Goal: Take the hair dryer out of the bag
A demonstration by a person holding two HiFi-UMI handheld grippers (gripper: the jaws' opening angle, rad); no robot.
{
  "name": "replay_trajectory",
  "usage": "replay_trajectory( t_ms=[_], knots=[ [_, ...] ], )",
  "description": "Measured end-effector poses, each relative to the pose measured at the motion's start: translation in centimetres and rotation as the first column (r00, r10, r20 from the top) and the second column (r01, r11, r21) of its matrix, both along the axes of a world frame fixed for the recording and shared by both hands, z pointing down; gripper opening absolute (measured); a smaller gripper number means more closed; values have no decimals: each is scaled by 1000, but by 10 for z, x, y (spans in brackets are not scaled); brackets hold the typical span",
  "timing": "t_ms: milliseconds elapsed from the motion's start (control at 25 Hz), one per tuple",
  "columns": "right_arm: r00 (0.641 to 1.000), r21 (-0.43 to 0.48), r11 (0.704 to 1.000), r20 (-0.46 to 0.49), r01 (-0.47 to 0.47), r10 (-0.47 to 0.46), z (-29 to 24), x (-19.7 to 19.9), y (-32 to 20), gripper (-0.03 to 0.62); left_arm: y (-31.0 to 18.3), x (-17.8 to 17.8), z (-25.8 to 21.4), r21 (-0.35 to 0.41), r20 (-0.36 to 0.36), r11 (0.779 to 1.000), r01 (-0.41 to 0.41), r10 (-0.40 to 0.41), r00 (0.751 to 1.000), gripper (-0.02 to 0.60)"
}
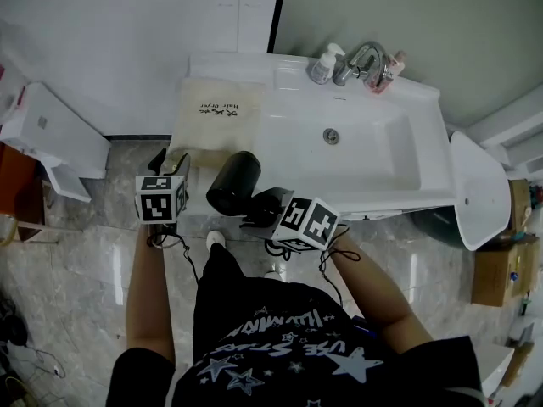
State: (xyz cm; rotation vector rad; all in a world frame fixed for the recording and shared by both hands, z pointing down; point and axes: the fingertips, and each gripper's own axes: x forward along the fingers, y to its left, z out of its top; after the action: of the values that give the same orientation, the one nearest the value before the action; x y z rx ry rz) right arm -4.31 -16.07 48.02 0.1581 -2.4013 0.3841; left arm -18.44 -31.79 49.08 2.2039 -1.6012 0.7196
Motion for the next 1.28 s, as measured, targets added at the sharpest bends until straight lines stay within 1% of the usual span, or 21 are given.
replay_trajectory(
  t_ms=[120,320,400,480,640,760,880,1040,1160,1280],
  knots=[
    [997,12,999,55,-52,52,-12,21,13,187,29,6,-8,21,-2,999,41,-41,999,245],
    [988,50,992,109,-120,114,-25,63,43,186,86,27,-29,93,-7,991,99,-98,995,247],
    [982,59,987,125,-147,138,-30,79,55,186,110,40,-36,116,-26,986,119,-117,993,247],
    [975,63,982,145,-180,169,-35,95,66,186,136,56,-41,126,-48,984,122,-117,992,247],
    [945,86,956,200,-280,258,-42,128,81,186,185,91,-39,115,-65,988,106,-99,993,245],
    [910,58,931,242,-360,337,-41,150,85,186,213,112,-31,103,-76,990,98,-90,993,241],
    [878,14,911,271,-413,394,-38,164,89,186,235,127,-31,115,-101,989,88,-77,992,214],
    [863,25,894,275,-447,423,-34,175,87,186,255,139,-27,129,-92,989,73,-62,994,156],
    [857,29,883,260,-468,445,-26,182,83,186,268,145,-18,105,-111,992,66,-54,992,109],
    [844,26,869,253,-494,472,-22,182,89,186,288,147,-9,79,-136,995,58,-47,990,100]
  ],
)
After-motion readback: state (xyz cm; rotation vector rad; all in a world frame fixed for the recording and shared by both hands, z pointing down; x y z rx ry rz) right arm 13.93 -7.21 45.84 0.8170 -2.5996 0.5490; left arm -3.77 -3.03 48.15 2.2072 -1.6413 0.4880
